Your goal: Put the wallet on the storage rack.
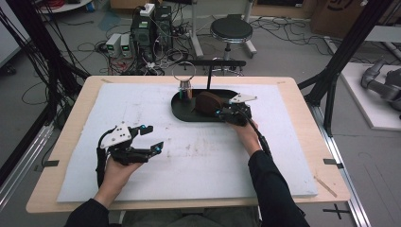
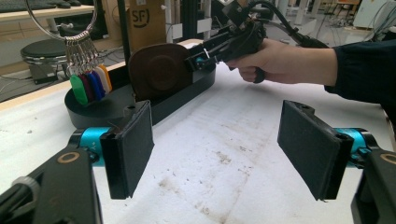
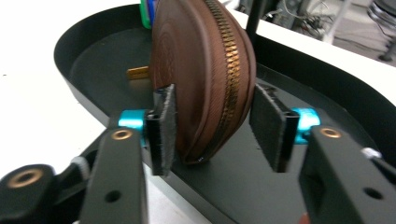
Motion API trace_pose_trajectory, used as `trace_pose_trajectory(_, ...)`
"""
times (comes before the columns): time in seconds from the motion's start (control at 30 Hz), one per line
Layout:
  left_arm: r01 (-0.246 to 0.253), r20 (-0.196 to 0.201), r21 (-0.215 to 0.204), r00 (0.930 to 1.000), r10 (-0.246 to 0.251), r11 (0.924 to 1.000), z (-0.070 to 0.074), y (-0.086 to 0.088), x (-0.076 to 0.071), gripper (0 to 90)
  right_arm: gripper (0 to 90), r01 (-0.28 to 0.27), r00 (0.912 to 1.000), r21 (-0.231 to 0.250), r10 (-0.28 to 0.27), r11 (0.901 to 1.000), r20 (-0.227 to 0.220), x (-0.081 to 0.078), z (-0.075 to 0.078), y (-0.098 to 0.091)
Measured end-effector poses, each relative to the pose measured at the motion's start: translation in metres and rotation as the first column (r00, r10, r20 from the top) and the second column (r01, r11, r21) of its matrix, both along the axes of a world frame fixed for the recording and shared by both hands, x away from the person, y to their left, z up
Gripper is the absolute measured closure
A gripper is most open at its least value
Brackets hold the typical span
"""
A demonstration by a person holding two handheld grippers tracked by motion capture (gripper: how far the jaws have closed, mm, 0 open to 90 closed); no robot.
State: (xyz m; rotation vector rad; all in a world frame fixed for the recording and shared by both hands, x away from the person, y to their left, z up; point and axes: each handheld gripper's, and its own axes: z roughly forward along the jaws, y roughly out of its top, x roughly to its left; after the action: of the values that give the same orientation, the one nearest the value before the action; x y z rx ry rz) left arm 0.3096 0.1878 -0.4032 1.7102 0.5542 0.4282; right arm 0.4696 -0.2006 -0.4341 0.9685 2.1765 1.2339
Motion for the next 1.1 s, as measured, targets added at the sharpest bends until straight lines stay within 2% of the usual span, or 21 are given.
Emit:
trace_pose_trajectory(0.1, 0.0, -0.001, -0.003, 1.0, 0.0, 1.0, 0.0, 0.0, 0.0, 26.8, 41.4, 0.043, 0.999, -0.015, -0.043, 0.999, -0.009, -0.001, 0.002, -0.001)
trace_pose_trajectory(0.2, -0.001, -0.002, -0.001, 1.0, 0.001, 1.0, 0.0, 0.001, 0.001, 26.7, 36.3, 0.067, 0.9977, -0.007, -0.067, 0.9978, -0.014, -0.002, 0.006, -0.005)
trace_pose_trajectory(0.33, -0.007, -0.002, -0.004, 1.0, 0.007, 1.0, 0.0, 0.002, 0.002, 26.7, 33.8, 0.053, 0.9986, 0.01, -0.053, 0.9986, 0.001, -0.009, 0.018, -0.014)
trace_pose_trajectory(0.4, -0.009, -0.007, -0.003, 0.9999, 0.009, 1.0, 0.001, 0.003, 0.003, 26.6, 31.7, 0.034, 0.9994, 0.041, -0.034, 0.9986, 0.001, -0.014, 0.026, -0.02)
trace_pose_trajectory(0.47, -0.016, -0.009, -0.002, 0.9998, 0.016, 0.9999, 0.001, 0.005, 0.005, 26.1, 30.8, 0.021, 0.9997, 0.064, -0.022, 0.9977, 0.007, -0.02, 0.034, -0.026)
trace_pose_trajectory(0.6, -0.023, -0.043, 0.009, 0.9988, 0.023, 0.9997, 0.0, 0.006, 0.01, 23.1, 29.0, -0.017, 0.9998, 0.078, 0.017, 0.9968, 0.01, -0.036, 0.049, -0.039)
trace_pose_trajectory(0.7, -0.028, -0.049, 0.01, 0.9984, 0.029, 0.9995, 0.0, 0.007, 0.012, 23.1, 27.5, -0.03, 0.9994, 0.097, 0.028, 0.9949, 0.018, -0.05, 0.056, -0.052)
trace_pose_trajectory(0.93, -0.036, -0.075, 0.033, 0.9965, 0.038, 0.9988, 0.008, 0.005, 0.021, 23.1, 27.5, -0.02, 0.9992, 0.107, 0.016, 0.994, 0.037, -0.084, 0.06, -0.083)
trace_pose_trajectory(1.1, -0.046, -0.088, 0.026, 0.995, 0.048, 0.9986, 0.015, 0.003, 0.027, 23.1, 27.1, 0.009, 0.9991, 0.146, -0.015, 0.9893, 0.04, -0.103, 0.056, -0.104)
